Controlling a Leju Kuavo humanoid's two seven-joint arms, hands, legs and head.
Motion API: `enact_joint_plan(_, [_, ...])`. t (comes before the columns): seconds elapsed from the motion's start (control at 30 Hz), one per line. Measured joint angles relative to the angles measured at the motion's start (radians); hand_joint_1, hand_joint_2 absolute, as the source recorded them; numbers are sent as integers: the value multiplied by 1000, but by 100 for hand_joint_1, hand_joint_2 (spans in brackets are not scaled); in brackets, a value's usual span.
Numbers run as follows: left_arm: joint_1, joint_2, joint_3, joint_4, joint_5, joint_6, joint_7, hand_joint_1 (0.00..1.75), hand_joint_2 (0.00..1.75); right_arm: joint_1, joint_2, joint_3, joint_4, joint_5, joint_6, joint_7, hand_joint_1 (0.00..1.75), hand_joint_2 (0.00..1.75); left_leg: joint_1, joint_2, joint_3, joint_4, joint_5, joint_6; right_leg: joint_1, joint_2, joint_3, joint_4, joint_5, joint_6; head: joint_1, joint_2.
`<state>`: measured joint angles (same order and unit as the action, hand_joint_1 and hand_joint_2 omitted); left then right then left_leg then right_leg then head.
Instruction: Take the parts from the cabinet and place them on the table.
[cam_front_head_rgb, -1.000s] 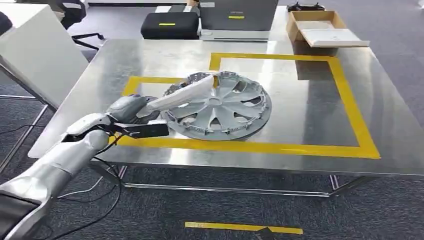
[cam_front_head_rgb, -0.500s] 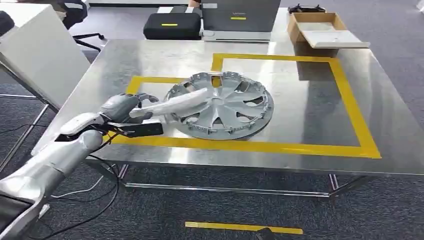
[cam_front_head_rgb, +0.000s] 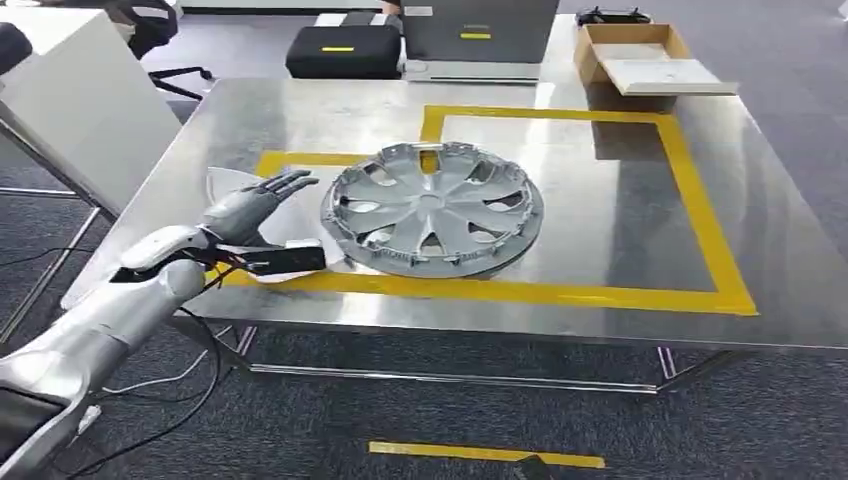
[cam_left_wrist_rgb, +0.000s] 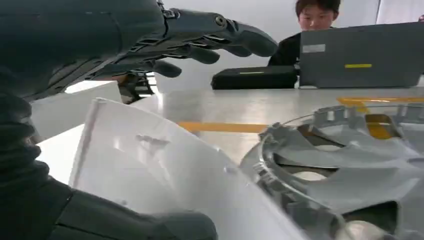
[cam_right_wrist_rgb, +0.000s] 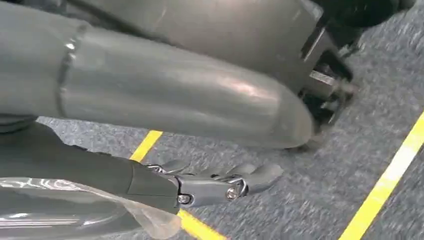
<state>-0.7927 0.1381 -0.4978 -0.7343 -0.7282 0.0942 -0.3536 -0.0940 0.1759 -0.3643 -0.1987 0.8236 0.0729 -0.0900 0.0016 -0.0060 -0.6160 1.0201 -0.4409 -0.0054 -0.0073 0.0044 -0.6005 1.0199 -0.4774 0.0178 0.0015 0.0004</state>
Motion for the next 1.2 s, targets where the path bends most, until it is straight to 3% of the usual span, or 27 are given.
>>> enact_joint_plan(0.07, [-2, 3, 1, 0, 0, 0, 0, 0, 175, -1, 0, 0, 0, 0, 0, 0, 0, 0, 3, 2, -15, 37, -34, -11, -6, -1, 3, -5, 4, -13, -5, 0])
enact_joint_plan(0.13, [-2, 6, 0, 0, 0, 0, 0, 0, 175, -2, 0, 0, 0, 0, 0, 0, 0, 0, 5, 2, -85, 197, -115, -20, -5, -1, 3, -5, 3, -19, -6, 0])
enact_joint_plan(0.17, [1, 6, 0, 1, 0, 0, 0, 0, 175, -1, 0, 0, 0, 0, 0, 0, 0, 0, 5, 2, -119, 272, -142, -21, -5, -1, 3, -5, 3, -20, -6, 0])
enact_joint_plan(0.2, [4, 7, 0, 3, 0, 0, 0, 0, 175, 0, 0, 0, 0, 0, 0, 0, 0, 0, 5, 2, -138, 315, -150, -22, -4, -1, 4, -5, 3, -20, -6, 0])
enact_joint_plan(0.23, [7, 8, 0, 4, 0, 0, 0, 0, 175, 1, 0, 0, 0, 0, 0, 0, 0, 0, 5, 2, -136, 311, -137, -21, -4, -1, 4, -5, 3, -20, -6, 0])
enact_joint_plan(0.27, [8, 9, 0, 5, 0, 1, 0, 0, 0, 1, 0, 0, 0, 0, 0, 0, 0, 0, 5, 2, -114, 262, -100, -18, -4, -1, 5, -5, 3, -20, -7, 0])
enact_joint_plan(0.33, [4, 9, 1, 5, 0, 8, 4, 0, 0, 0, 0, 0, 0, 0, 0, 0, 0, 0, 5, 2, -20, 70, -4, -8, -4, 0, 9, -5, 2, -18, -6, 0])
enact_joint_plan(0.37, [2, 10, 1, 5, 0, 13, 6, 0, 0, 0, 0, 0, 0, 0, 0, 0, 0, 0, 3, 2, 6, 18, -7, -4, -2, -1, 8, -5, 1, -16, -5, 0])
enact_joint_plan(0.5, [6, 10, 1, 5, -2, 21, 10, 0, 0, 3, 0, 0, 0, -1, 0, -1, 0, 0, -5, 1, 7, 0, -12, 10, -2, -2, 2, -8, 5, 6, -5, 0])
enact_joint_plan(0.53, [5, 8, 1, 5, -4, 23, 11, 0, 0, 4, 0, 0, -1, -1, 0, -1, 0, 0, 4, 2, 14, -12, -4, 20, 0, -1, -6, -5, -4, 12, -6, 0])
enact_joint_plan(0.57, [3, 6, 1, 5, -6, 24, 12, 0, 0, 4, 0, 0, -1, -2, -1, -2, 0, 0, 5, 2, 15, -14, -3, 23, -1, -1, -16, 14, -22, 16, -2, 0])
enact_joint_plan(0.6, [1, 6, 1, 5, -8, 25, 13, 0, 0, 4, 0, 0, -1, -2, -1, -2, 0, 0, 5, 3, 14, -13, -2, 27, -2, -2, -40, 70, -56, 18, 2, 0])
enact_joint_plan(0.67, [4, 6, 1, 6, -9, 24, 16, 0, 0, 8, 0, 0, -1, -3, -1, -2, 0, 0, 4, 4, 12, -12, 2, 31, -4, -1, -118, 243, -132, 24, 1, 0])
enact_joint_plan(0.7, [6, 4, 1, 7, -8, 24, 16, 0, 0, 10, 0, 0, -1, -3, -1, -2, 0, 0, 4, 5, 10, -10, 2, 32, -4, -1, -147, 304, -149, 26, 3, 0])
enact_joint_plan(0.73, [10, 3, 1, 8, -5, 24, 15, 0, 0, 12, -1, 0, -1, -4, -1, -2, 0, 0, 5, 4, 10, -10, 2, 32, -4, -2, -151, 311, -138, 28, 2, 0])
enact_joint_plan(0.77, [13, 3, 1, 10, 1, 24, 11, 0, 0, 12, -2, 0, -1, -4, -1, -3, 0, 0, 5, 4, 10, -9, 2, 32, -5, -2, -131, 268, -105, 28, 3, 0])
enact_joint_plan(0.83, [13, 3, 2, 12, 5, 24, 5, 0, 0, 11, -3, 0, -1, -3, -3, -4, 0, 0, 6, 4, 10, -4, 1, 30, -6, -4, -42, 93, -16, 26, 2, 0])
enact_joint_plan(0.87, [12, 2, 2, 12, 5, 24, 2, 0, 0, 10, -4, 0, -1, -3, -3, -4, 0, 0, 5, 4, 8, 0, -1, 26, -6, -4, -7, 18, 0, 24, 3, 0])
enact_joint_plan(0.9, [10, 3, 3, 12, 8, 24, -1, 0, 0, 9, -3, 0, -1, -3, -3, -4, 0, 0, -3, 2, 1, 5, -1, 19, -2, -3, 13, 1, -9, 22, 3, 0])
enact_joint_plan(1.0, [10, 3, 3, 13, 10, 24, -5, 0, 0, 11, -4, 0, -1, -3, -3, -6, 0, 0, 2, 2, -3, 3, 11, 1, 1, 1, 3, 5, 1, 7, 2, 0])
enact_joint_plan(1.03, [10, 3, 3, 13, 10, 24, -6, 0, 0, 12, -4, 0, -1, -3, -3, -6, 0, 0, 2, 2, -6, 6, 9, -4, -5, -2, -2, -4, 9, -7, 3, 0])
enact_joint_plan(1.07, [10, 3, 4, 13, 10, 24, -6, 0, 0, 10, -4, 0, -1, -3, -3, -6, 0, 0, 4, 3, -15, 19, -15, -9, -6, -4, -4, -5, 17, -16, 1, 0])
enact_joint_plan(1.1, [9, 8, 5, 13, 10, 24, -6, 0, 0, 8, -4, 0, -1, -3, -3, -8, 0, 0, 4, 3, -28, 62, -59, -14, -6, -4, -10, -5, 22, -23, -5, 0])
enact_joint_plan(1.17, [8, 9, 6, 15, 10, 24, -6, 0, 0, 9, -4, 0, -1, -3, -3, -9, 0, 0, 8, 3, -77, 223, -157, -21, -4, -4, -24, -5, 32, -25, -6, 0])
enact_joint_plan(1.2, [10, 9, 6, 16, 10, 23, -6, 0, 0, 10, -4, 0, -1, -3, -3, -9, 0, 0, 8, 3, -94, 290, -189, -23, -3, -4, -32, -4, 37, -25, -6, 0])
